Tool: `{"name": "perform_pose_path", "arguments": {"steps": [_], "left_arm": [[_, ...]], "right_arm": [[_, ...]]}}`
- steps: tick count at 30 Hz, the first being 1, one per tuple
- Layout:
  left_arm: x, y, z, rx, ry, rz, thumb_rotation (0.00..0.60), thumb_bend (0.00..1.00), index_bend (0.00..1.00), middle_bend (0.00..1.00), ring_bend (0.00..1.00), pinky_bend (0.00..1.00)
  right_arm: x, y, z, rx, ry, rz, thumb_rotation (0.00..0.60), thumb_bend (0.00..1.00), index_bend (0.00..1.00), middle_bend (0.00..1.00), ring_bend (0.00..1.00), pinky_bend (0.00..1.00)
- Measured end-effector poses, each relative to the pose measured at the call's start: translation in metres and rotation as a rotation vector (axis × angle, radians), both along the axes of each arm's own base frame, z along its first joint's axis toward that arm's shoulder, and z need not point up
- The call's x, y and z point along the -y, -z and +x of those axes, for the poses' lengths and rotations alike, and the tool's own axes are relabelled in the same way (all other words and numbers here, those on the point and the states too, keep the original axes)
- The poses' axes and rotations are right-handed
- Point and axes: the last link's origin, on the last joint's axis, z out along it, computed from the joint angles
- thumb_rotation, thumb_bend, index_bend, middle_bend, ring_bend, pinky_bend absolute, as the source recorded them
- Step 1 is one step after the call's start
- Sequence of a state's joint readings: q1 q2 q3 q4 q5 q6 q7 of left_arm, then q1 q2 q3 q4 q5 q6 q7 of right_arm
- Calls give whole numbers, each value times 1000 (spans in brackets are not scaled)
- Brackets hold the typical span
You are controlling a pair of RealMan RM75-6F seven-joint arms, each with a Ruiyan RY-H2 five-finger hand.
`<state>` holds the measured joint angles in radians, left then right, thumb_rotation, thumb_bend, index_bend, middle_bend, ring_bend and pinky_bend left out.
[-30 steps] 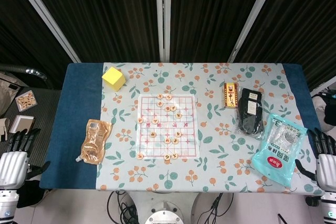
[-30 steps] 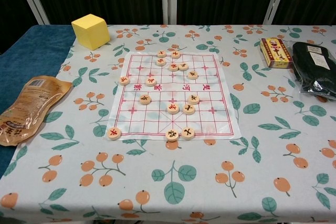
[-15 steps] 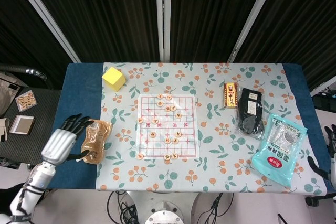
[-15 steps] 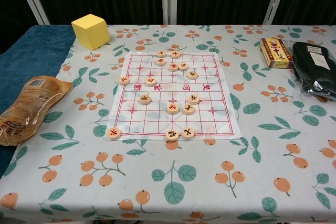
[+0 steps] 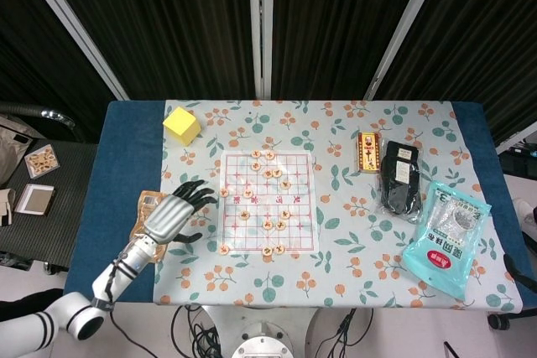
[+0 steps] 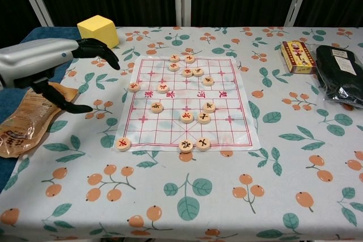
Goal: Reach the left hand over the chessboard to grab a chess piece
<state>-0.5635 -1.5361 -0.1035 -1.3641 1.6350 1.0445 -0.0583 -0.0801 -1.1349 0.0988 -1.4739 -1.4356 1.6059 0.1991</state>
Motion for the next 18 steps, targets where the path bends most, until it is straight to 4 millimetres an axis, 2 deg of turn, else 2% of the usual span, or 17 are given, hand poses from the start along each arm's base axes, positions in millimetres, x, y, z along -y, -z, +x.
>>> {"name": "perform_pose_path", "arguments": {"steps": [6,18], "left_arm": [[-13,32,12,14,24,-18,600,188,308,142,7,90],[-29,68,31,32,1,-69,600,208,314,141,4,76]], "right_arm": [[-3,4,3,-3,4,16,600,203,0,0,0,0],[0,1,0,-6,23,14,600,212,0,0,0,0]]}}
